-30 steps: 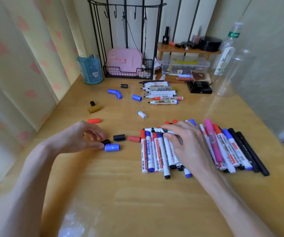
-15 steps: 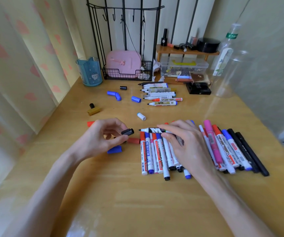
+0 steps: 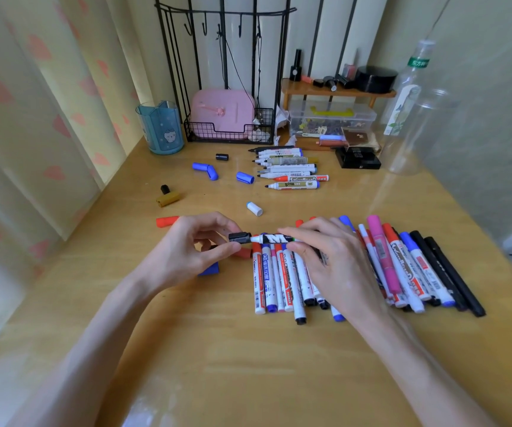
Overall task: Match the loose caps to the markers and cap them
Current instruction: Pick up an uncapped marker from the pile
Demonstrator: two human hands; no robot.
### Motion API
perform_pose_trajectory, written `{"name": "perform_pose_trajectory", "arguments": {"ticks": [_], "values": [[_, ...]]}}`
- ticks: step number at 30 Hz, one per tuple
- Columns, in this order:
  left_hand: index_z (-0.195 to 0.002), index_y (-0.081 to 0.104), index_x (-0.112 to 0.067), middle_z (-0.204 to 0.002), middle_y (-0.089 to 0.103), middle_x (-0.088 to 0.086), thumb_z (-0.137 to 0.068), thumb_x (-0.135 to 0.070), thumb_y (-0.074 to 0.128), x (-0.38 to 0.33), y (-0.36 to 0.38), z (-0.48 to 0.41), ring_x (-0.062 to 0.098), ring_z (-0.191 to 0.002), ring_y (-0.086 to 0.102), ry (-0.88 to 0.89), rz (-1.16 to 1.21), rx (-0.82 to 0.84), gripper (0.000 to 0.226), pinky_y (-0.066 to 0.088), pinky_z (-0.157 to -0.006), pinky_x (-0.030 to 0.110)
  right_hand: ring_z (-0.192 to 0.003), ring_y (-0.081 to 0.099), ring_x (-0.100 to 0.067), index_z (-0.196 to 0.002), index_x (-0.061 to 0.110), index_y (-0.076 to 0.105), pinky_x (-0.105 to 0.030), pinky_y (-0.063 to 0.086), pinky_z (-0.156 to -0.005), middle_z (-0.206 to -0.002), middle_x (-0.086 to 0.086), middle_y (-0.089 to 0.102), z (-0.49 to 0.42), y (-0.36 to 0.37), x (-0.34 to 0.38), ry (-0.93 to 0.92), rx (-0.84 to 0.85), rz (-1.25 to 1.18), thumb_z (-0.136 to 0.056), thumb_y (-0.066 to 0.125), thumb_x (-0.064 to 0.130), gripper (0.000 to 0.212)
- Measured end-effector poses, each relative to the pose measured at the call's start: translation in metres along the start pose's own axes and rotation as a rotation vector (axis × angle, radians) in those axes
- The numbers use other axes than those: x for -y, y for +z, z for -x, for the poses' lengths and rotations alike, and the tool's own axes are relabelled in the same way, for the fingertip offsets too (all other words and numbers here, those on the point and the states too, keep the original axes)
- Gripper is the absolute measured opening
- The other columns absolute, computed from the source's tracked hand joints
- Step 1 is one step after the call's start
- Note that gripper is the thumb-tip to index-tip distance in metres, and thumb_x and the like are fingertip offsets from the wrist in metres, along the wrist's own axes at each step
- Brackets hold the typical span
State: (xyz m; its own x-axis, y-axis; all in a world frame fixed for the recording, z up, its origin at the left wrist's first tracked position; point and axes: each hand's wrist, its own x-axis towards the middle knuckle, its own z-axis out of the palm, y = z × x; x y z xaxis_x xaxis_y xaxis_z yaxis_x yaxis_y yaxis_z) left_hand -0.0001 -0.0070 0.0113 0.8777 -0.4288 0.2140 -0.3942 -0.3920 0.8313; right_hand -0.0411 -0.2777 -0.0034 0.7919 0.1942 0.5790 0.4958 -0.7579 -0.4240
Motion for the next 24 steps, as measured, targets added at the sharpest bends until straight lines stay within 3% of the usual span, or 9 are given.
{"name": "perform_pose_trajectory", "arguments": {"ticks": [3, 14, 17, 21, 24], "values": [[-0.105, 0.074, -0.017, -0.096, 0.079, -0.007, -0.091, -0.020, 0.080, -0.001, 0.006, -0.001, 0.015, -0.084, 0.075, 0.010, 0.005, -0.008, 0.016, 0.059, -0.080, 0.033, -0.095, 0.059, -0.021, -0.123, 0.026, 0.076, -0.040, 0.049, -0.082, -0.097, 0.008, 0.066, 0.001, 0.002, 0.003, -0.019, 0.009, 0.008, -0.097, 0.071, 0.014, 0.029], [-0.102, 0.078, -0.013, -0.080, 0.078, -0.001, -0.090, -0.021, 0.078, -0.005, 0.022, -0.002, 0.016, -0.080, 0.076, 0.069, 0.078, -0.082, 0.015, 0.056, -0.080, 0.019, -0.087, 0.058, -0.022, -0.120, 0.015, 0.078, -0.033, 0.050, -0.078, -0.093, 0.004, 0.068, 0.003, 0.004, 0.003, -0.032, -0.038, -0.012, -0.090, 0.075, -0.002, 0.035], [-0.103, 0.077, -0.015, -0.081, 0.078, -0.001, -0.092, -0.020, 0.077, -0.004, 0.023, -0.001, 0.015, -0.082, 0.076, 0.058, 0.065, -0.064, 0.013, 0.053, -0.078, 0.016, -0.088, 0.058, -0.021, -0.120, 0.017, 0.078, -0.037, 0.050, -0.077, -0.094, 0.005, 0.068, 0.004, 0.005, 0.004, -0.020, -0.024, 0.018, -0.092, 0.074, 0.001, 0.033], [-0.106, 0.074, -0.015, -0.089, 0.078, 0.000, -0.097, -0.019, 0.073, -0.004, 0.025, -0.004, 0.019, -0.087, 0.075, 0.054, 0.052, -0.061, 0.011, 0.059, -0.079, 0.030, -0.092, 0.059, -0.021, -0.121, 0.019, 0.077, -0.040, 0.050, -0.081, -0.096, 0.006, 0.067, 0.001, 0.001, 0.004, 0.009, -0.002, 0.008, -0.099, 0.068, 0.014, 0.024], [-0.107, 0.075, -0.018, -0.094, 0.078, -0.006, -0.097, -0.019, 0.073, -0.003, 0.026, -0.004, 0.017, -0.090, 0.075, 0.041, 0.039, -0.067, 0.011, 0.057, -0.076, 0.029, -0.093, 0.060, -0.021, -0.122, 0.021, 0.076, -0.041, 0.051, -0.082, -0.097, 0.007, 0.067, 0.000, -0.002, 0.004, 0.016, 0.022, -0.002, -0.099, 0.067, 0.019, 0.024]]}}
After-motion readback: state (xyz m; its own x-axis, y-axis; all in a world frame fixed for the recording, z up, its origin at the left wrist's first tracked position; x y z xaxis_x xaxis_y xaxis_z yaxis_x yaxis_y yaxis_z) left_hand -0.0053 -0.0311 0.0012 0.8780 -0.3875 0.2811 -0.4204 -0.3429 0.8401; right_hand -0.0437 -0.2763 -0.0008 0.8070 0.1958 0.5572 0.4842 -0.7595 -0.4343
